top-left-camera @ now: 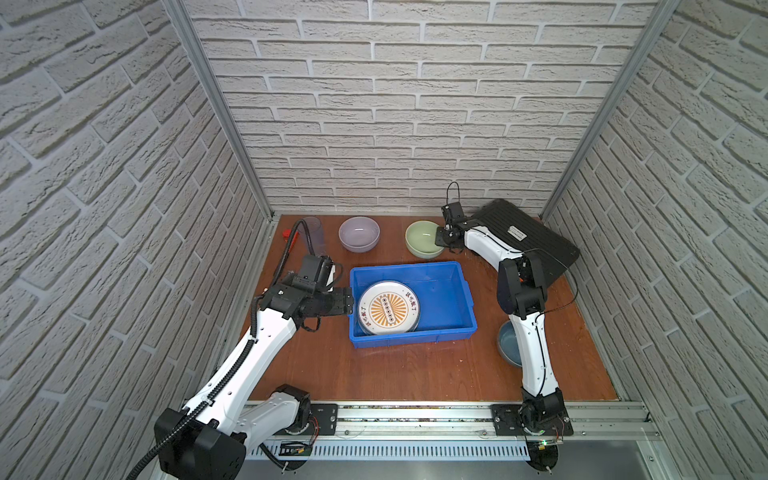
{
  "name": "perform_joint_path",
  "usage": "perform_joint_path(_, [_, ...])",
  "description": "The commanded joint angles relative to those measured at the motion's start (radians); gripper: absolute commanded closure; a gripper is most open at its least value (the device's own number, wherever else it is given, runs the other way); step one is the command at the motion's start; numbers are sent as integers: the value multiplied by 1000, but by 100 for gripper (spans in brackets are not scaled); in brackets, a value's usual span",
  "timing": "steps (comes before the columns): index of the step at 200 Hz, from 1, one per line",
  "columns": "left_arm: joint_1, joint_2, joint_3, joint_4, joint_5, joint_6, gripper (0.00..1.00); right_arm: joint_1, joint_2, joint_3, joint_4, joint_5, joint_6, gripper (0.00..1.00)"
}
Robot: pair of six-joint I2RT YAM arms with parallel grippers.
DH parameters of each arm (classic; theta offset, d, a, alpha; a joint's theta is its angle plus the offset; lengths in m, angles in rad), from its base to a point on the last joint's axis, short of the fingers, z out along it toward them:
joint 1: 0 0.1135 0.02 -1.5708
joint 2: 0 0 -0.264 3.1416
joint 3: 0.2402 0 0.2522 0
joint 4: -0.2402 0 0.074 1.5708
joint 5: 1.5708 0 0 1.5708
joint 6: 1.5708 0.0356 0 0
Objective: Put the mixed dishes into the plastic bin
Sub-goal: 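Move the right gripper to the pale green bowl and grip its rim, then lift the pale green bowl with the right gripper and carry it over the bin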
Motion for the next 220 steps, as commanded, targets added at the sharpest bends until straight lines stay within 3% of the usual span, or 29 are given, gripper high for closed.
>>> perform_joint_path(1, [6,-5,-6,16,-11,16,15,-7,-27,15,19,-19,20,90])
perform_joint_path(91, [8,7,-26,47,-3,11,14,-19,-173,-58,107,-134,55,94])
perform_joint_path(179, [24,17,-37,81,-12,-6,14,-19,-315,-56,76,-212,42,94])
perform_joint_path(220, [32,24,-29,89,-14,-2,15,-6,-391,-54,-29,-279,-20,94])
